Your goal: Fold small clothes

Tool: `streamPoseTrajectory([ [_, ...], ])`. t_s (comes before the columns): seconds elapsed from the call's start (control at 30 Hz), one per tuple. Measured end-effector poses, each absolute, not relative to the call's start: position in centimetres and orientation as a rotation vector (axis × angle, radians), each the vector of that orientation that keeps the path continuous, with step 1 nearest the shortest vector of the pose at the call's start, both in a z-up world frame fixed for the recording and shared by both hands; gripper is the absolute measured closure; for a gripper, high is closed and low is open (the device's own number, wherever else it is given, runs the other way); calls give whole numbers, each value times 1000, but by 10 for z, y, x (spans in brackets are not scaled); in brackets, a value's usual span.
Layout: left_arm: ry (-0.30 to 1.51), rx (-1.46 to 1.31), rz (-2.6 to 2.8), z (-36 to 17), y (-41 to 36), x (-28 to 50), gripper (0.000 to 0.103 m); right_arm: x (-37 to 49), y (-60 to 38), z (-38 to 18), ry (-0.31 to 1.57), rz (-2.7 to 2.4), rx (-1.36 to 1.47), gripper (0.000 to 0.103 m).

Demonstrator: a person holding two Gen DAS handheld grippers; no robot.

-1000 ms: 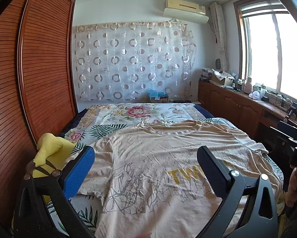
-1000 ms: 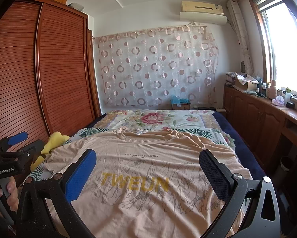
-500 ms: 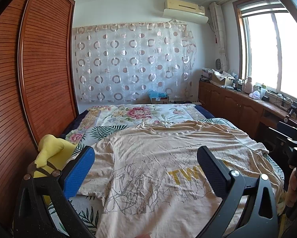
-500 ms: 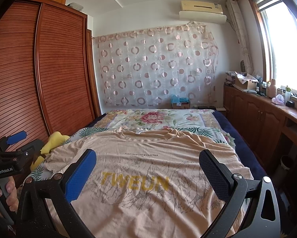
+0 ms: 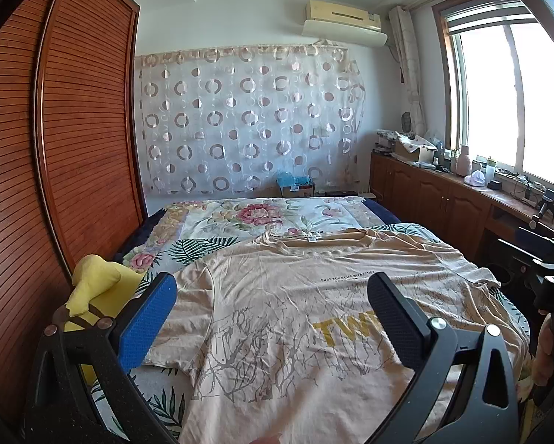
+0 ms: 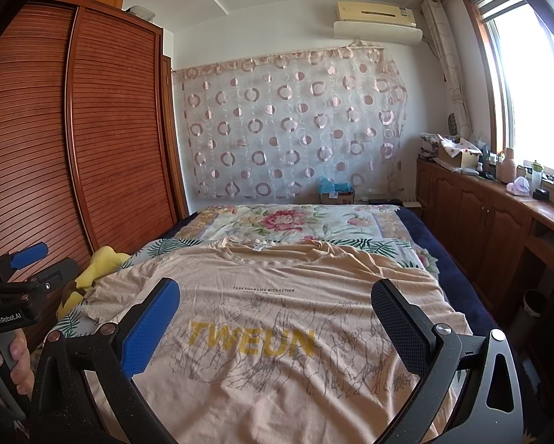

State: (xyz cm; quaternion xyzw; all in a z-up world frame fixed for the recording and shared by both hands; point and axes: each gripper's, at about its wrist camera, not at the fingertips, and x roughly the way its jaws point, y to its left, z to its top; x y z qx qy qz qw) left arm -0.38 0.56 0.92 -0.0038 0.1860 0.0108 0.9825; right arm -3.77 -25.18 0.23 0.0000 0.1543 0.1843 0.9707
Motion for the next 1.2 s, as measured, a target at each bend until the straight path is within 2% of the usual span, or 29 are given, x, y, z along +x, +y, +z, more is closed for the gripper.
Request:
streamPoseTrajectory([
  [1.2, 376, -8, 26, 15, 12, -2, 0, -33, -250, 0, 317, 397, 12, 0],
])
